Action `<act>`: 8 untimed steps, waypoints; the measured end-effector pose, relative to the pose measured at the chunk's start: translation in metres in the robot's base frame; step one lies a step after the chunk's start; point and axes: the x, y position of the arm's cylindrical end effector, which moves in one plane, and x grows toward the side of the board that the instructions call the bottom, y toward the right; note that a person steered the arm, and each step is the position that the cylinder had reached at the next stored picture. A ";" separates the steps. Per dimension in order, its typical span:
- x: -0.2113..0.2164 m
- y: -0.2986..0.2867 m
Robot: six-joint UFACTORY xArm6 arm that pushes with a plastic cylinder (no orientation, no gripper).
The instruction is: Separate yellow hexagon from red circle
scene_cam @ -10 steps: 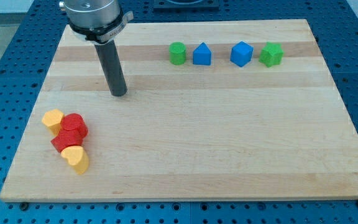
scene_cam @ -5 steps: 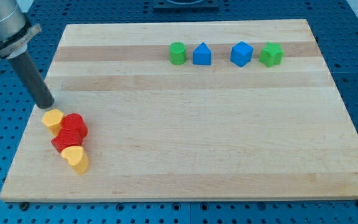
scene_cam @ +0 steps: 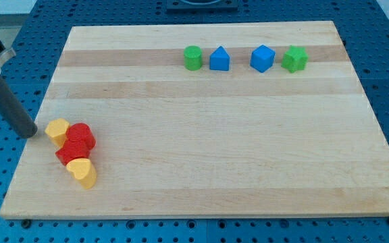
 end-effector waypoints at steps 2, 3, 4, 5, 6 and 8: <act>0.014 -0.001; 0.015 -0.001; 0.015 -0.001; 0.007 0.017; -0.021 0.060; -0.037 0.082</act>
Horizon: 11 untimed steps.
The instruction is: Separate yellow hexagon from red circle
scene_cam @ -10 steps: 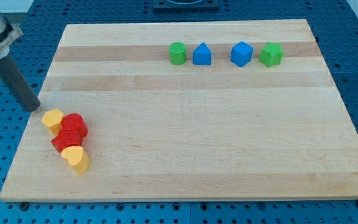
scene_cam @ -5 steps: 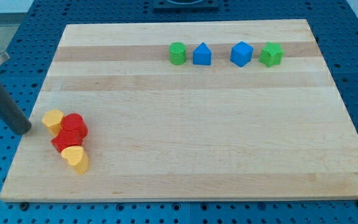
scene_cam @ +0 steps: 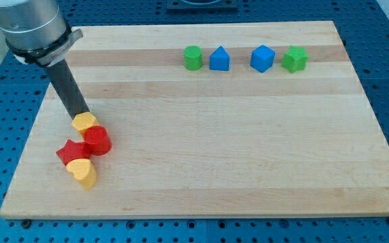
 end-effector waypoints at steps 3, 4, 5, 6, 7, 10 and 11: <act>0.009 -0.023; 0.033 -0.024; 0.037 -0.024; 0.038 -0.024; 0.038 -0.018; -0.006 0.070; -0.006 0.068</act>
